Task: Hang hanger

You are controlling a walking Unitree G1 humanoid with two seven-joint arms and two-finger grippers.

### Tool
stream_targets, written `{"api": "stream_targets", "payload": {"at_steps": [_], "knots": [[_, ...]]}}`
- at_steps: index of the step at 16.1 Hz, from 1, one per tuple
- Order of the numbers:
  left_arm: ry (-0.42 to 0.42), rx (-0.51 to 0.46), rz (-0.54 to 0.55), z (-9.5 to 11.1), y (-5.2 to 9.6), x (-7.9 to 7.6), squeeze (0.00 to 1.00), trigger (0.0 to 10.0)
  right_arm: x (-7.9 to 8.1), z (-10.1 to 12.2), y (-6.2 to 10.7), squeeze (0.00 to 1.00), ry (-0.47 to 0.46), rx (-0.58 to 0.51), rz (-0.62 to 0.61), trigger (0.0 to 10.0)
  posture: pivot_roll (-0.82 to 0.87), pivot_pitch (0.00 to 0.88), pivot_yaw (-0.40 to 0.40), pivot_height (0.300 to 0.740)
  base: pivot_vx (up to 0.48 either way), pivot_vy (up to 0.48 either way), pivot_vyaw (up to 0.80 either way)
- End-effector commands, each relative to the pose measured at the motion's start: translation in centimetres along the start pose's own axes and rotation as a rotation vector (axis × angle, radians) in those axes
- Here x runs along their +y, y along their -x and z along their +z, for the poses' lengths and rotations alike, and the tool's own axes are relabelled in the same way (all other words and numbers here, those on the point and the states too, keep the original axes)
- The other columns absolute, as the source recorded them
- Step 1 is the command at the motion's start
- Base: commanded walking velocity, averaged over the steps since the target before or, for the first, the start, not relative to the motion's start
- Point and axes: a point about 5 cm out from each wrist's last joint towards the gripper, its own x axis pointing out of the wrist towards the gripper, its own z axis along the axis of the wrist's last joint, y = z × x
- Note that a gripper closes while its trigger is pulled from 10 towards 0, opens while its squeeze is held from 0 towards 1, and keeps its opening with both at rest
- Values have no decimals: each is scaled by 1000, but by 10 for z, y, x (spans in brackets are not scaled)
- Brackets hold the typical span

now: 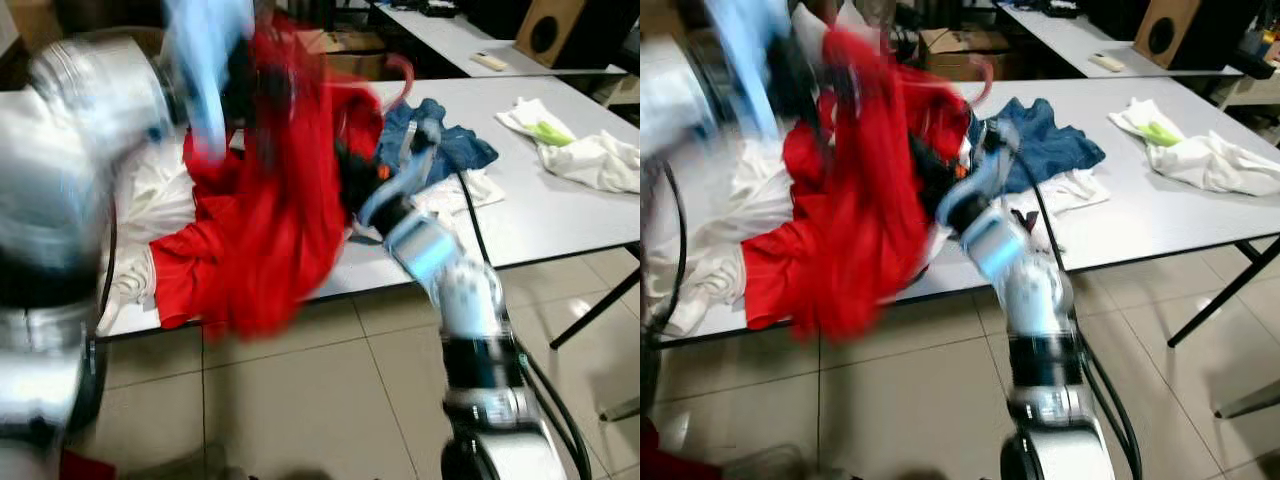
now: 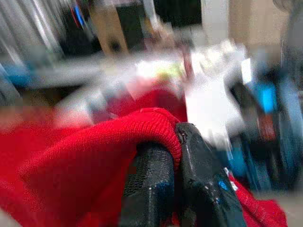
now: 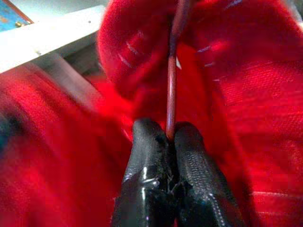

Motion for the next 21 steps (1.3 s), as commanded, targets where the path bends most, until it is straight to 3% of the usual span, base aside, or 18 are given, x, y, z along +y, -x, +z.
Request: {"api": "stream_targets", "payload": {"at_steps": [1, 2, 4, 6, 11, 13, 17, 18, 19, 21], "knots": [[-1, -26, -12, 8, 0, -8, 0, 10000, 4, 5, 3, 0, 6, -10, 7, 10000, -43, 0, -62, 740, 0, 0, 0], [60, -77, -54, 11, -3, -17, 1000, 10000, 1, 4, 6, 0, 10, -5, -8, 10000, -46, 0, -64, 740, 0, 0, 0], [82, -86, -140, 13, -6, -33, 1000, 10000, -4, 1, 12, 0, 10, 0, -45, 10000, -52, 0, -52, 740, 0, 0, 0], [40, -26, -219, 13, 0, -38, 1000, 10000, -11, 5, 17, 0, 13, -19, -82, 10000, -59, 0, -29, 740, 0, 0, 0], [27, 110, -315, 8, 20, -39, 1000, 10000, -21, 23, 29, 0, -83, -158, -117, 10000, -60, 0, 35, 740, 0, 0, 0], [20, 116, -300, 10, 20, -33, 1000, 10000, -21, 23, 30, 0, -69, -167, -127, 10000, -48, 0, 59, 740, 0, 0, 0], [61, 16, -218, 33, 19, -17, 1000, 10000, -24, 12, 29, 0, -57, -150, -133, 10000, 4, 0, 89, 740, 0, 0, 0], [30, 45, -204, 34, 21, -15, 1000, 10000, -24, 6, 26, 0, 2, -113, -137, 10000, 8, 0, 97, 740, 0, 0, 0], [-95, 162, -137, 22, 22, -8, 1000, 10000, -24, 0, 22, 0, 70, -67, -158, 10000, 6, 0, 100, 740, 0, 0, 0], [-127, 228, -57, 10, 24, 3, 1000, 10000, -21, -1, 18, 0, 104, -53, -151, 10000, -1, 0, 101, 740, 0, 0, 0]]}}
